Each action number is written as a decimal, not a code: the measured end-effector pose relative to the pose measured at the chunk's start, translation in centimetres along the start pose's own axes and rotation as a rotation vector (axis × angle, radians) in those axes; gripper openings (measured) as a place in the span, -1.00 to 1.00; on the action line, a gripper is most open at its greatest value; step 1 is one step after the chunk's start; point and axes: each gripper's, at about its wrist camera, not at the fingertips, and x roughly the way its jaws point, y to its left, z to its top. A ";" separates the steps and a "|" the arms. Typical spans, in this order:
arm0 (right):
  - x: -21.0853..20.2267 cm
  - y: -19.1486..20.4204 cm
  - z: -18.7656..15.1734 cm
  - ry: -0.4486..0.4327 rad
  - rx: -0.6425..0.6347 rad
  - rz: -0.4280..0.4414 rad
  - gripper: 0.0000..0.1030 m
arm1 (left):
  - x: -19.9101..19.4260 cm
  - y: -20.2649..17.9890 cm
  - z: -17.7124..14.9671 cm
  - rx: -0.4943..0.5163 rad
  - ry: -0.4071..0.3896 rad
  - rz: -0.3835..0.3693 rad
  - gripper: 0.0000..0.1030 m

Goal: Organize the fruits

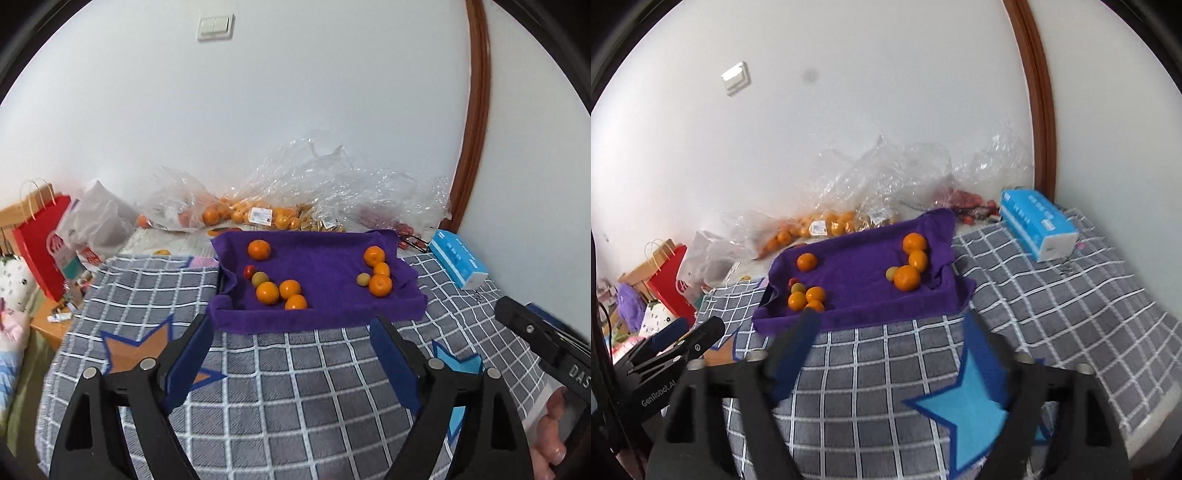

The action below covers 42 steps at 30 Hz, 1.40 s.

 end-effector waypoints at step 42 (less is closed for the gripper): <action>-5.2 0.7 -1.3 -0.029 -0.041 -0.146 0.94 | -4.5 -0.6 -0.6 0.001 -0.044 0.058 0.84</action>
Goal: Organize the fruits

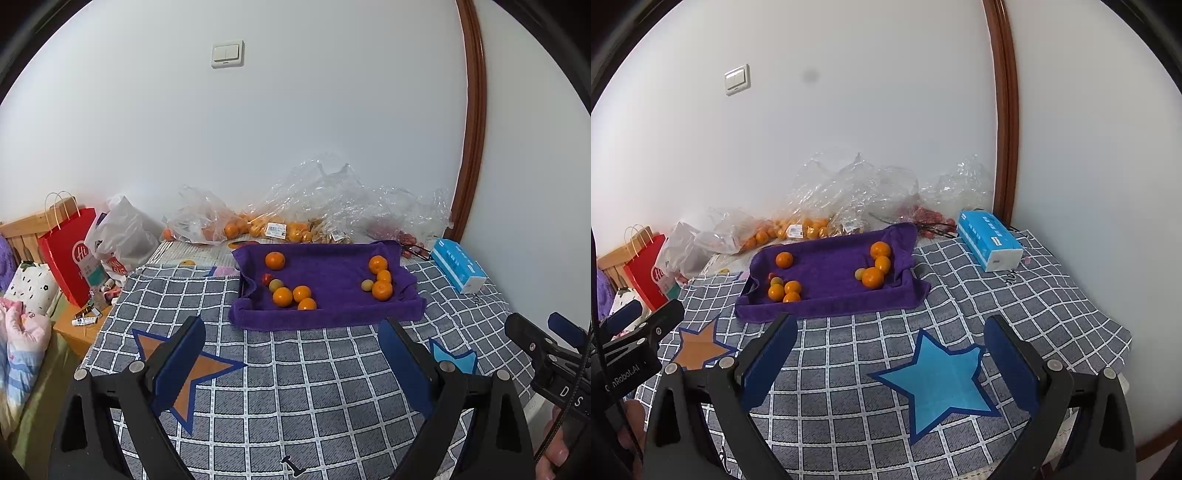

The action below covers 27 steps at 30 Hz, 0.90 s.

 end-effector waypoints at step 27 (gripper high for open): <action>-0.2 0.7 -0.1 -0.004 -0.014 -0.002 0.94 | -0.2 0.8 0.2 -0.019 -0.001 0.001 0.84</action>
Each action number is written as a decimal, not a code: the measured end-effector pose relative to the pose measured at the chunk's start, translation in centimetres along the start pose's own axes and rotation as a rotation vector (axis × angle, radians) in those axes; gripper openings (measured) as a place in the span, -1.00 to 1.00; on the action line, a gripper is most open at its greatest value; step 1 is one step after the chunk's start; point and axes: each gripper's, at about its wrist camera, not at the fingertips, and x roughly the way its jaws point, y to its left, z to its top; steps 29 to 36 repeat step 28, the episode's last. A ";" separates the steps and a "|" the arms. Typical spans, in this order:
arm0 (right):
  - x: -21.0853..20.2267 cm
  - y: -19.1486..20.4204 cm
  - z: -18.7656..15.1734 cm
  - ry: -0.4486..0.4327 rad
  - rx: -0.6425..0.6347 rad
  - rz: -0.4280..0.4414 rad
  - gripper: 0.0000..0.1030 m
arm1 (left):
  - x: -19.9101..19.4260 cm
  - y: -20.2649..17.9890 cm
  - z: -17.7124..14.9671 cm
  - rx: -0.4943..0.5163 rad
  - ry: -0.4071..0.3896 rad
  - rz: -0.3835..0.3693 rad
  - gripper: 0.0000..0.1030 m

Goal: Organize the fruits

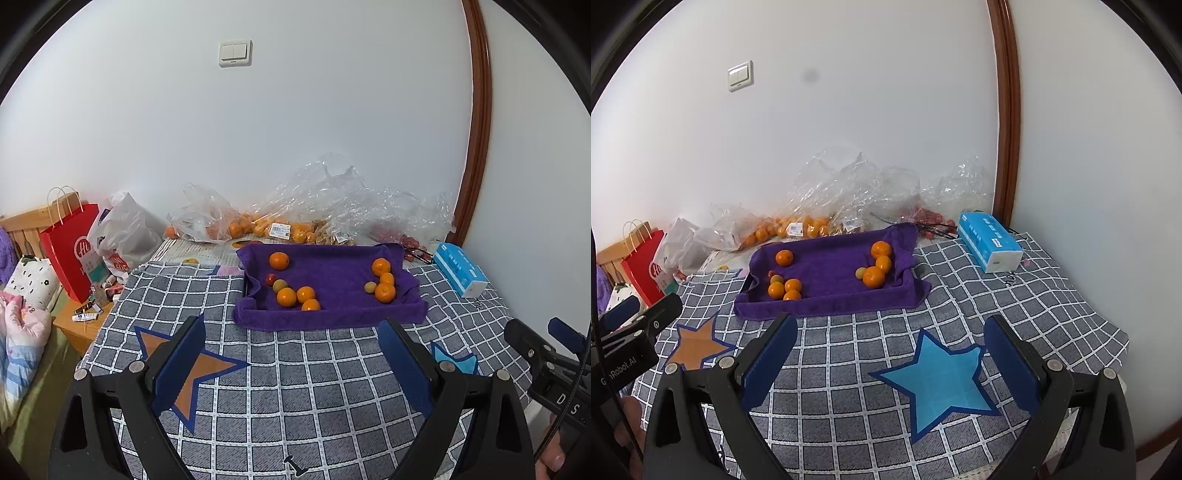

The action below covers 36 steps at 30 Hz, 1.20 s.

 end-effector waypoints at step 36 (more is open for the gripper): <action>-0.1 0.3 -0.4 -0.003 -0.010 0.012 0.94 | -0.3 -0.1 -0.2 0.003 -0.018 0.013 0.84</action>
